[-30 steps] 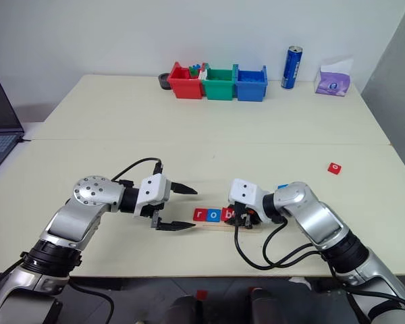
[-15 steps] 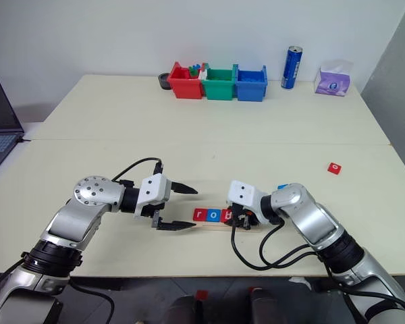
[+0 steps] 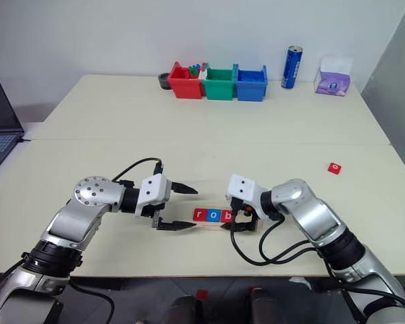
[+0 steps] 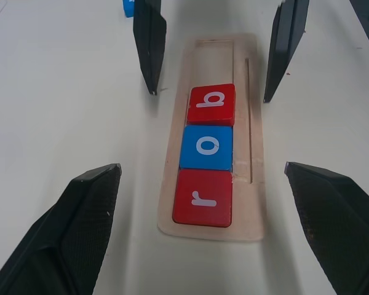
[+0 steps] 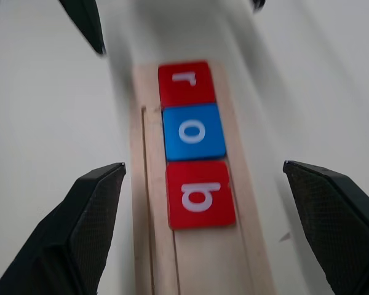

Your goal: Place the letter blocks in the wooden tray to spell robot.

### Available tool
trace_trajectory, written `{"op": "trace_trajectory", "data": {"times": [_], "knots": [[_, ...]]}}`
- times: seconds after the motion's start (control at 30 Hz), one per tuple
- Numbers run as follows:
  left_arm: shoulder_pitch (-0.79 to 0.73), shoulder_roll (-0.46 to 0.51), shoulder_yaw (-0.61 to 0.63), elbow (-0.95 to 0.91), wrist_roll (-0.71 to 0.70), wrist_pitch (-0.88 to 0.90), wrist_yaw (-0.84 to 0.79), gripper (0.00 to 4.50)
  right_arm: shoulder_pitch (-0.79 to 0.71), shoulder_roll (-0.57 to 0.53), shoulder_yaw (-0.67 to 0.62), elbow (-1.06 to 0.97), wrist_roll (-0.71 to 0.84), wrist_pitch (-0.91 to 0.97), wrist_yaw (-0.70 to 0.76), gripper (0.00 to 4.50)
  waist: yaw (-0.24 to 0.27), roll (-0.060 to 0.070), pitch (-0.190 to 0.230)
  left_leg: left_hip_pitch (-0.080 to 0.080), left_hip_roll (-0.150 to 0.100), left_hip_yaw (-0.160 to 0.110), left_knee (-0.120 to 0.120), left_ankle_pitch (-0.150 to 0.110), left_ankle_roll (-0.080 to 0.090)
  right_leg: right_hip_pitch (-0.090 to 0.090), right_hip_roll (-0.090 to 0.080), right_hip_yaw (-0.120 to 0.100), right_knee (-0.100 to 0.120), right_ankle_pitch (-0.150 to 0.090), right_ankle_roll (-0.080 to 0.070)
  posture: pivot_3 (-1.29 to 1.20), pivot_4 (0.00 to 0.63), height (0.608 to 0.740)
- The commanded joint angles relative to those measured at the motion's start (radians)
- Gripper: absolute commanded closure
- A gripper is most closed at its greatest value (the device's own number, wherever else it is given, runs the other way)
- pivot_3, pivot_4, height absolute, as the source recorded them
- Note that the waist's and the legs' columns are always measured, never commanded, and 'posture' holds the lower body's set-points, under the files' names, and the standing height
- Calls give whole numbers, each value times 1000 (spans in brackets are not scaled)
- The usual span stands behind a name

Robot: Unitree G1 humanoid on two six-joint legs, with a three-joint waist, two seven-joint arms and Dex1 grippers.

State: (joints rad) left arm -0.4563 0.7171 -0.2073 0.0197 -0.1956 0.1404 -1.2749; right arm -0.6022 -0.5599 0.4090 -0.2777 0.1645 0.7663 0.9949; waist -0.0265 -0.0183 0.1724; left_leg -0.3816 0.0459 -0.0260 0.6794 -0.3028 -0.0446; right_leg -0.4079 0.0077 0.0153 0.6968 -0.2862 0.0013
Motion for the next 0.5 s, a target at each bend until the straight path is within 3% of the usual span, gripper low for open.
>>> {"op": "trace_trajectory", "data": {"times": [0.03,0.13,0.43,0.47,0.5], "knots": [[2,-2,11,-21,-1,-13,9,0,31,-14,-62,-89,30,19,-33,216,0,0,0,0,0,0,0,0,0,0,0,0,0,0,0,0,150,740],[4,-3,10,-21,-1,-14,10,0,95,-44,-77,-143,38,15,-45,941,2,0,0,0,0,0,0,0,0,0,0,0,0,0,0,0,150,740],[-6,-9,9,1,4,-24,4,0,179,-71,-2,-205,2,-37,-64,4180,-4,0,0,1,0,0,0,0,0,0,1,1,1,0,0,0,150,740],[-7,-9,9,2,3,-24,3,0,182,-71,5,-205,1,-38,-66,4481,-4,0,0,1,0,0,0,0,0,0,1,0,1,0,0,0,150,740],[-8,-9,8,3,4,-24,2,0,184,-68,15,-199,-6,-37,-74,4481,-4,0,0,1,0,0,0,0,0,0,1,0,1,0,0,0,150,740]]}}
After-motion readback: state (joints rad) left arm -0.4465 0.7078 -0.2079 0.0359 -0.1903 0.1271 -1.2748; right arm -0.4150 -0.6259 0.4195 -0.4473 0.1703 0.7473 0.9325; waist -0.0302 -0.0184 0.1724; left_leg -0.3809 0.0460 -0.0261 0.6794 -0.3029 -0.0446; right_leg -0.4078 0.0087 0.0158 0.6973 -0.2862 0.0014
